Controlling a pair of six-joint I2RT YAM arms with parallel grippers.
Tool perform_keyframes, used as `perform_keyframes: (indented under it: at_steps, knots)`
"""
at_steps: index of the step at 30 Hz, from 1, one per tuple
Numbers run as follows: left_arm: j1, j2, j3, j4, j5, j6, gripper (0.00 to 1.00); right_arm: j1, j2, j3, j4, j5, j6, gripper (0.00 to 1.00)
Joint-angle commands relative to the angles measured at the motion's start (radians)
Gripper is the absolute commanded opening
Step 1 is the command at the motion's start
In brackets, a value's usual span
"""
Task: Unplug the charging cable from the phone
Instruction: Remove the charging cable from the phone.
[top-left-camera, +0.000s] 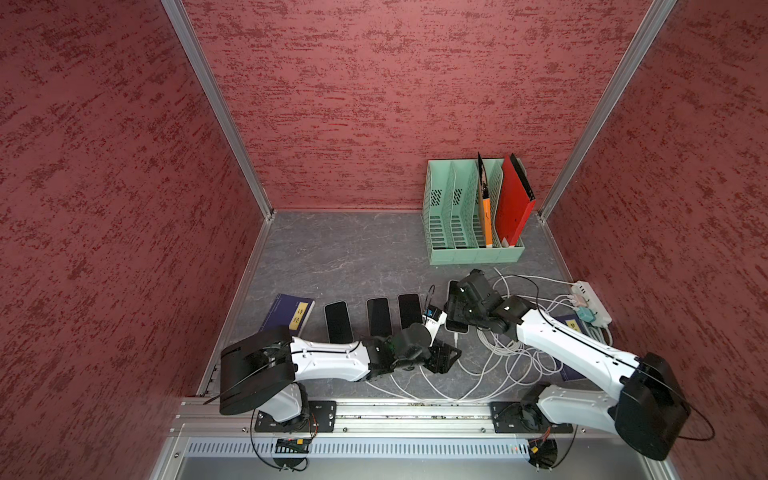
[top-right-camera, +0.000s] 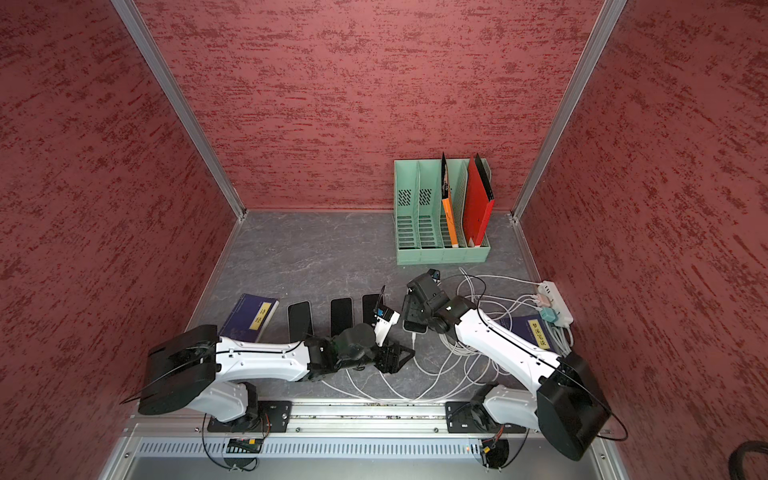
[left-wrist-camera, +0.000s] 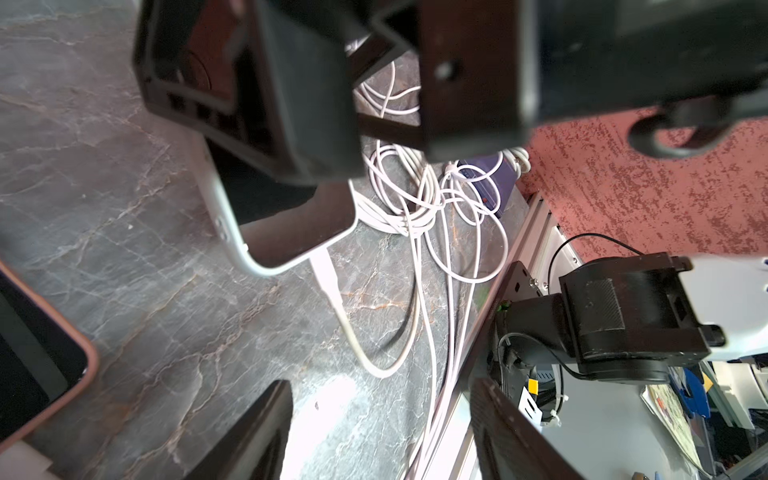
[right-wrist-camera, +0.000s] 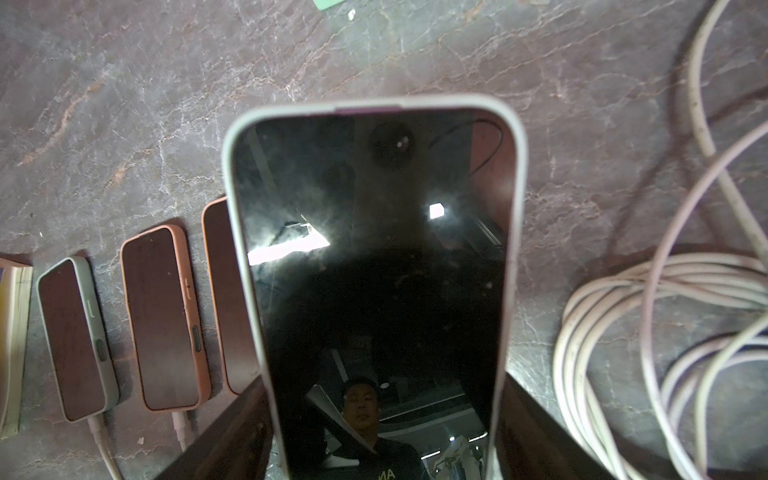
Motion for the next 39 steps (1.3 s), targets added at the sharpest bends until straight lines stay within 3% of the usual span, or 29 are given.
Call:
perform_keyframes:
  at_steps: [1,15,30,39]
  knots:
    - [0.018,0.044,0.031,-0.017,0.067,0.010,0.72,0.001,-0.041,-0.009,0.052,0.008,0.029,0.12]
    - [0.034,0.206,0.110,0.077,0.138,-0.016,0.50,-0.009,-0.091,-0.026,0.060,-0.024,0.056,0.13]
    - [-0.010,0.137,-0.015,0.212,-0.045,-0.071,0.54,-0.050,-0.147,-0.042,0.086,-0.035,0.153,0.10]
    - [-0.015,0.198,0.008,0.322,-0.047,-0.078,0.27,-0.057,-0.196,-0.040,0.042,-0.034,0.143,0.10]
